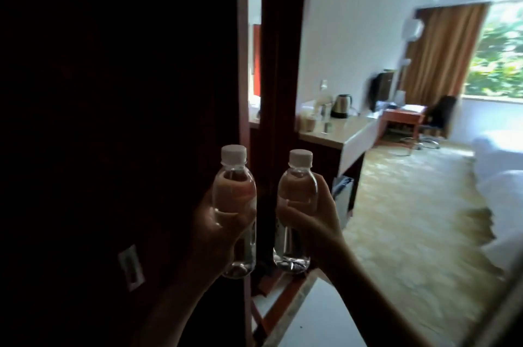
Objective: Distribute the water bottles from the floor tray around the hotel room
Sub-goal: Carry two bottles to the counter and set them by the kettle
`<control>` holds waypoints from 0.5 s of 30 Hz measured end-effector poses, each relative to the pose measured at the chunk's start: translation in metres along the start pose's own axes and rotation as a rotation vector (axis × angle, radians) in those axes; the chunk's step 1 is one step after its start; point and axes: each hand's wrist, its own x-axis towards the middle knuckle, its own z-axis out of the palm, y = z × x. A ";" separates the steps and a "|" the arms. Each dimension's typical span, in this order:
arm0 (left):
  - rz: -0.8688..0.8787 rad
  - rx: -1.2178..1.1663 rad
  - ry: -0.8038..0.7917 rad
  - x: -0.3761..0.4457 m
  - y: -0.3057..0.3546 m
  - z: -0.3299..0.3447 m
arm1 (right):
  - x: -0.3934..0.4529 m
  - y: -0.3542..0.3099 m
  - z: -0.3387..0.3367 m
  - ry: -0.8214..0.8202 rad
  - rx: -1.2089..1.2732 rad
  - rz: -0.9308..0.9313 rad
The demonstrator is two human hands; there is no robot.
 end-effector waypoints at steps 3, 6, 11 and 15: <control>-0.060 -0.066 -0.068 0.020 -0.026 0.072 | 0.006 -0.014 -0.075 0.141 -0.100 -0.045; -0.061 -0.070 -0.172 0.039 -0.047 0.145 | 0.013 -0.025 -0.149 0.271 -0.157 -0.092; -0.049 -0.128 -0.276 0.069 -0.073 0.251 | 0.029 -0.044 -0.256 0.408 -0.261 -0.142; -0.019 -0.147 -0.380 0.092 -0.089 0.317 | 0.046 -0.056 -0.322 0.492 -0.358 -0.170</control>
